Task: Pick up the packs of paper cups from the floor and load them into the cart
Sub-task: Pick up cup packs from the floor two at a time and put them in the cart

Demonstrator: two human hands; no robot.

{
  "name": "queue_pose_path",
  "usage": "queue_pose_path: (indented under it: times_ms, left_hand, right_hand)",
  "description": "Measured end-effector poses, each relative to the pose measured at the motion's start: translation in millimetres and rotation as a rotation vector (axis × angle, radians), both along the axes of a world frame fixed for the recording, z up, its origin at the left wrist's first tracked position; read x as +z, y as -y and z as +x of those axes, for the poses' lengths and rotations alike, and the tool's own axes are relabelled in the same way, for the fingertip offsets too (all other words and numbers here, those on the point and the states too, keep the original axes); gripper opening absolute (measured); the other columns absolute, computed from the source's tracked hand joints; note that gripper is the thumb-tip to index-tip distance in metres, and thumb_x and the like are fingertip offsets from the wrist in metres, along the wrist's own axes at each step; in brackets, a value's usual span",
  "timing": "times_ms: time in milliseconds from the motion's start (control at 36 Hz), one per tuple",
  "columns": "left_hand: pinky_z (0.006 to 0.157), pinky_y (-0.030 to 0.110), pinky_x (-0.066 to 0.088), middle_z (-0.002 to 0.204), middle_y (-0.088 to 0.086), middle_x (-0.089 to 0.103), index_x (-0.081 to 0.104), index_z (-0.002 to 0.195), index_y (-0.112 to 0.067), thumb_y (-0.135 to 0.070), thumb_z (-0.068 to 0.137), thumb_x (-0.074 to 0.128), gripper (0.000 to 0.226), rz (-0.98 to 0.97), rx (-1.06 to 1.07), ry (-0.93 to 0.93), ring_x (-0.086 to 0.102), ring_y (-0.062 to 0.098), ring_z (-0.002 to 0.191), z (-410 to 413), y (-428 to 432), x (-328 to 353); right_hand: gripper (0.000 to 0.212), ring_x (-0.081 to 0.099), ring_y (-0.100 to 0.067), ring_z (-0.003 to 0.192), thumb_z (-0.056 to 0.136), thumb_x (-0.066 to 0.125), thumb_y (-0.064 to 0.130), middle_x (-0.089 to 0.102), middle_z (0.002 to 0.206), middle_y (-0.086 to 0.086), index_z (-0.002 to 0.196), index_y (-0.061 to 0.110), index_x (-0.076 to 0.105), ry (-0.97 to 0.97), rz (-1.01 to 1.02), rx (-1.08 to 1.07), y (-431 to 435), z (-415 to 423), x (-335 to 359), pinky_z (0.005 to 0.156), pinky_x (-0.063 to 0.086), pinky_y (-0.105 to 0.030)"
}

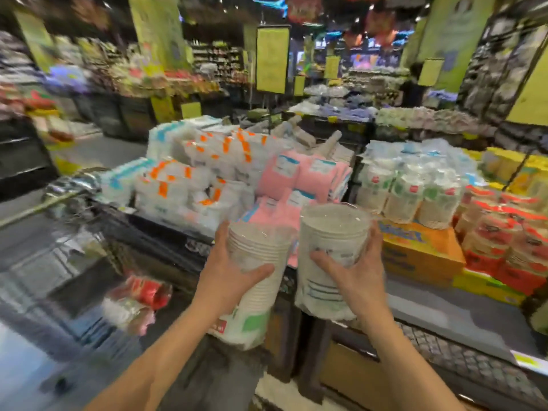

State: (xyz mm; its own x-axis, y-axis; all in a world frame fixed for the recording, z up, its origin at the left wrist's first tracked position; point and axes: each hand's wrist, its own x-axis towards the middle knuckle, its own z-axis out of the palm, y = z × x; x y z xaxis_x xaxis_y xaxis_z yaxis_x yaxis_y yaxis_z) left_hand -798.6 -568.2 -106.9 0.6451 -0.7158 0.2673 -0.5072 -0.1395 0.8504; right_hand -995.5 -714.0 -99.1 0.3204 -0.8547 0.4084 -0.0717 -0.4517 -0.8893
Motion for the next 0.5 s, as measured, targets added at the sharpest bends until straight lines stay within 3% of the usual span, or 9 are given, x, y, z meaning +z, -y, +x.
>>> queue_pose_path:
  times_ms: [56,111,139,194,250,333,361,444,500]
  left_hand:
    - [0.115,0.043,0.038,0.158,-0.007,0.039,0.012,0.157,-0.033,-0.051,0.060,0.092,0.127,-0.014,0.054,-0.024,0.043,0.014,0.142,29,-27,1]
    - [0.109,0.037,0.043,0.153,-0.012,0.043,0.013,0.153,-0.042,-0.060,0.055,0.089,0.125,-0.031,0.111,-0.061,0.047,0.011,0.136,57,-55,-1]
    - [0.103,0.032,0.045,0.149,-0.015,0.045,0.015,0.149,-0.049,-0.064,0.053,0.087,0.121,-0.043,0.138,-0.075,0.049,0.010,0.133,72,-69,-2]
    - [0.102,0.032,0.046,0.145,-0.015,0.047,0.020,0.144,-0.049,-0.063,0.054,0.087,0.113,-0.065,0.176,-0.109,0.051,0.011,0.130,101,-96,-8]
    - [0.108,0.043,0.047,0.148,-0.011,0.047,0.019,0.149,-0.044,-0.060,0.057,0.089,0.116,-0.073,0.214,-0.176,0.052,0.015,0.132,131,-123,-17]
    - [0.107,0.043,0.048,0.147,-0.012,0.047,0.017,0.150,-0.046,-0.063,0.056,0.088,0.119,-0.090,0.306,-0.241,0.053,0.015,0.129,179,-161,-34]
    - [0.105,0.039,0.047,0.145,-0.014,0.046,0.016,0.150,-0.046,-0.065,0.054,0.088,0.120,-0.095,0.327,-0.261,0.052,0.013,0.127,190,-170,-38]
    - [0.105,0.034,0.045,0.144,-0.014,0.046,0.015,0.151,-0.044,-0.066,0.052,0.088,0.125,-0.105,0.392,-0.314,0.053,0.011,0.126,223,-198,-51]
    - [0.107,0.038,0.046,0.146,-0.011,0.047,0.016,0.151,-0.042,-0.062,0.056,0.090,0.123,-0.107,0.425,-0.341,0.054,0.013,0.127,246,-215,-59]
  right_hand:
    - [0.111,0.055,-0.007,0.132,0.056,0.095,0.052,0.056,0.143,0.011,0.147,0.046,0.032,0.000,-0.009,0.071,-16,39,3,0.112,0.045,-0.042]
    - [0.122,0.050,-0.016,0.140,0.058,0.096,0.051,0.050,0.151,0.003,0.156,0.027,0.028,-0.011,-0.023,0.131,-31,78,3,0.116,0.041,-0.048]
    - [0.121,0.049,-0.017,0.140,0.058,0.095,0.052,0.050,0.151,0.003,0.156,0.026,0.028,-0.016,-0.029,0.160,-40,98,3,0.116,0.041,-0.049]
    - [0.112,0.051,-0.013,0.136,0.059,0.093,0.056,0.051,0.146,0.009,0.150,0.042,0.030,-0.038,-0.038,0.208,-61,137,2,0.114,0.043,-0.049]
    - [0.098,0.053,-0.007,0.130,0.060,0.092,0.058,0.052,0.139,0.019,0.132,0.070,0.027,-0.055,-0.067,0.246,-85,176,-1,0.112,0.045,-0.046]
    - [0.094,0.050,0.011,0.124,0.059,0.092,0.058,0.049,0.131,0.037,0.118,0.083,0.023,-0.066,-0.051,0.318,-122,238,-8,0.110,0.045,-0.041]
    - [0.093,0.051,0.012,0.123,0.058,0.092,0.056,0.050,0.129,0.039,0.119,0.081,0.026,-0.062,-0.028,0.339,-131,253,-11,0.110,0.045,-0.040]
    - [0.102,0.052,-0.003,0.133,0.060,0.096,0.046,0.053,0.141,0.023,0.137,0.066,0.032,-0.089,0.017,0.398,-157,298,-20,0.115,0.043,-0.044]
    - [0.121,0.044,-0.011,0.143,0.061,0.098,0.044,0.045,0.155,0.010,0.157,0.040,0.025,-0.141,0.033,0.430,-171,328,-27,0.120,0.037,-0.046]
